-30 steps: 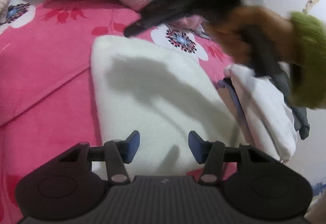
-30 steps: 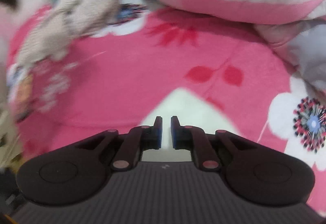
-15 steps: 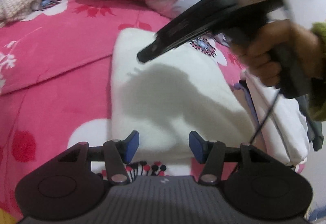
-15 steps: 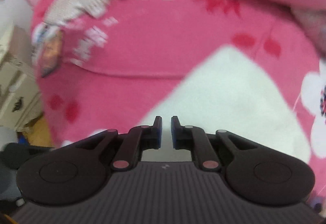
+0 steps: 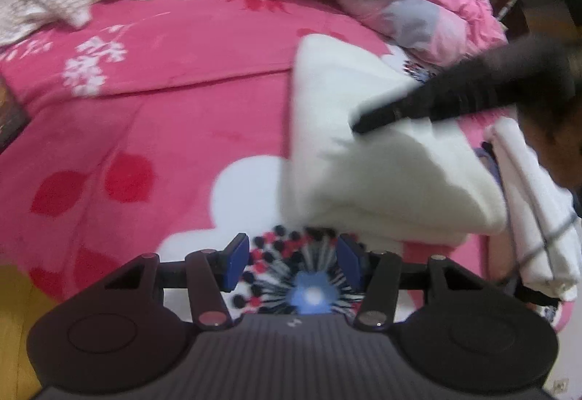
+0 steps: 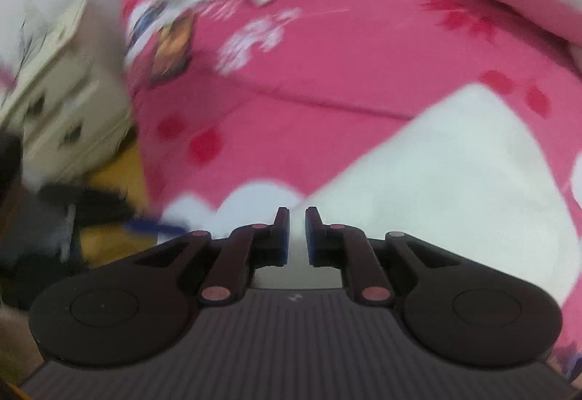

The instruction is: Fold clothes

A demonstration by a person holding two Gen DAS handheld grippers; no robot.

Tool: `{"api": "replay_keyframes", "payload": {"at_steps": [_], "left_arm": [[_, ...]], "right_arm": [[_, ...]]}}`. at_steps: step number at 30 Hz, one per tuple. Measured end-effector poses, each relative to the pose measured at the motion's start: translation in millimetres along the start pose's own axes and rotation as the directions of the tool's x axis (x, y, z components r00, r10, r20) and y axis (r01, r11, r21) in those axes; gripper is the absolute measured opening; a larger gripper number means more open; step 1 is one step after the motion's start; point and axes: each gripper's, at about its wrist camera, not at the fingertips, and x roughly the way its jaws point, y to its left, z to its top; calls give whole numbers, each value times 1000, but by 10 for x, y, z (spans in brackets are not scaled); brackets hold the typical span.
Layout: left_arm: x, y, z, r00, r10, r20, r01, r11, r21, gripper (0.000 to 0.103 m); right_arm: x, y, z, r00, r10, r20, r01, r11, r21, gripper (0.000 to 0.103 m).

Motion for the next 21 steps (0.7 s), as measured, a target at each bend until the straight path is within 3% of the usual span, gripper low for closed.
{"api": "replay_keyframes", "payload": {"at_steps": [2,4,11,15,17,21], "left_arm": [[-23,36,-19,1000,25,4,-25,1000,-10,53],[-89,70,-25,999,45,19,-44,999,-24,53],[-138,99,27,996,64,58,-63,998,-20,53],[-88,39,89,996,54,72,-54,999,5,53],[-49,-6,133,996,47,76,-49,998,25,53],[26,-173,242,995,6,102,-15,996,87,53]], "right_arm": [[361,58,-160,997,-36,-61,34,998,-44,5],[515,78,-231,998,-29,-55,26,998,-51,2],[-157,216,-334,999,-46,26,47,998,-30,5],[229,239,-620,985,-162,-64,153,980,-128,3],[448,223,-729,979,-194,-53,183,969,-165,1],[92,325,-767,973,-230,-2,229,970,-81,2]]}}
